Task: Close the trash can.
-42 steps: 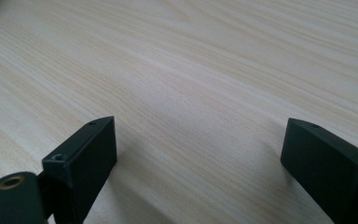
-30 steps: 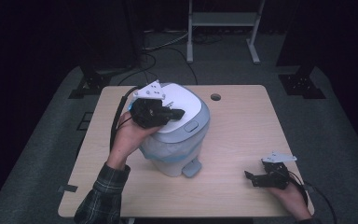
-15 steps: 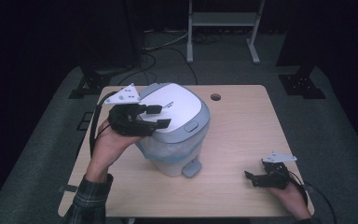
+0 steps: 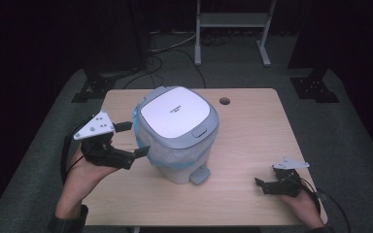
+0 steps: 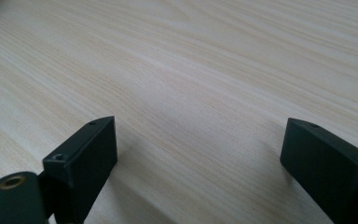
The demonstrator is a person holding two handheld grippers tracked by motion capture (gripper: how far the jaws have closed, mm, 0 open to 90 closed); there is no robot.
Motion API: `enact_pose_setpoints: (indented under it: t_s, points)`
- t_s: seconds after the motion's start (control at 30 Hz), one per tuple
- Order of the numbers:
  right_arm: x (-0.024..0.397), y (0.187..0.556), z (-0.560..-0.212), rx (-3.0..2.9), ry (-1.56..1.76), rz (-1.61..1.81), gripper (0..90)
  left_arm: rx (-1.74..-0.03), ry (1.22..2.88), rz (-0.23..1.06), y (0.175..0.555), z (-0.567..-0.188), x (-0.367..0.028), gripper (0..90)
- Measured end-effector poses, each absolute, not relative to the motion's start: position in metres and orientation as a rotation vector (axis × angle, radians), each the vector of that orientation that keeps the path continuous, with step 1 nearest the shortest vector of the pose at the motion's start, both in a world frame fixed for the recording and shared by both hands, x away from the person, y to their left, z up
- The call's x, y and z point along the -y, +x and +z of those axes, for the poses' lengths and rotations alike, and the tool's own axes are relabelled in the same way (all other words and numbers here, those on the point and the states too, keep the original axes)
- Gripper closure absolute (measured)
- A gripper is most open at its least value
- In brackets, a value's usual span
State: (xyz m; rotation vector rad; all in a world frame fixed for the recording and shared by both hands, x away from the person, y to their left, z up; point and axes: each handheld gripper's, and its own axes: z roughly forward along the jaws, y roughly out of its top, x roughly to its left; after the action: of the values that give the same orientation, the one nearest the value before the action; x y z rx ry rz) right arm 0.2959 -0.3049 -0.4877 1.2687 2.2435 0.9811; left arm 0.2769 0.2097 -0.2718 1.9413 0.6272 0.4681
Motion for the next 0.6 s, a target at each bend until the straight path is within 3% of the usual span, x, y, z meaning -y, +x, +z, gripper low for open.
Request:
enact_pose_setpoints:
  t_s: [0.13, 0.6]
  points:
    - [0.305, 0.296, -0.488, -2.243, 1.269, 0.981, 9.5, -0.645, 1.928, 0.515, 0.273, -0.291, -0.221, 2.2]
    - [0.305, 0.296, -0.488, -2.243, 1.269, 0.981, 9.5, -0.733, 1.948, 0.543, 0.283, -0.373, -0.240, 0.0]
